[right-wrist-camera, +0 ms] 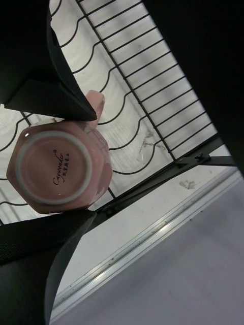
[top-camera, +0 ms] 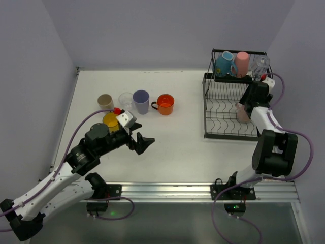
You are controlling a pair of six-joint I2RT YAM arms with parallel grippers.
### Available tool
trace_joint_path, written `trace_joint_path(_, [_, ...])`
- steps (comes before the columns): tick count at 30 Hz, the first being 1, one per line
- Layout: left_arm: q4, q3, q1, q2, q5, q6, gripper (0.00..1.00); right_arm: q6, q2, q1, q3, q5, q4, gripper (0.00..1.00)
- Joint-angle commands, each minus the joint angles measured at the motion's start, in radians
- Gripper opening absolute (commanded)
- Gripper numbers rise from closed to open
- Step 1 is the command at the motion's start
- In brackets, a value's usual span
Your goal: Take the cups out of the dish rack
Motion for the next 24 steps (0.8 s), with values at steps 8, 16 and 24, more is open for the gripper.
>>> trace_joint_path(8, [0.005, 0.032, 0.011, 0.023, 0.002, 0.017, 1.00, 0.140, -0.081, 0.019, -0.018, -0.042, -0.138, 0.50])
trace_joint_path(16, [0.008, 0.033, 0.031, 0.053, 0.018, 0.015, 1.00, 0.227, -0.173, 0.019, -0.054, -0.193, -0.202, 0.92])
trace_joint_path(24, [0.007, 0.035, 0.048, 0.064, 0.026, 0.014, 1.00, 0.139, -0.235, 0.019, -0.080, -0.224, -0.187, 0.99])
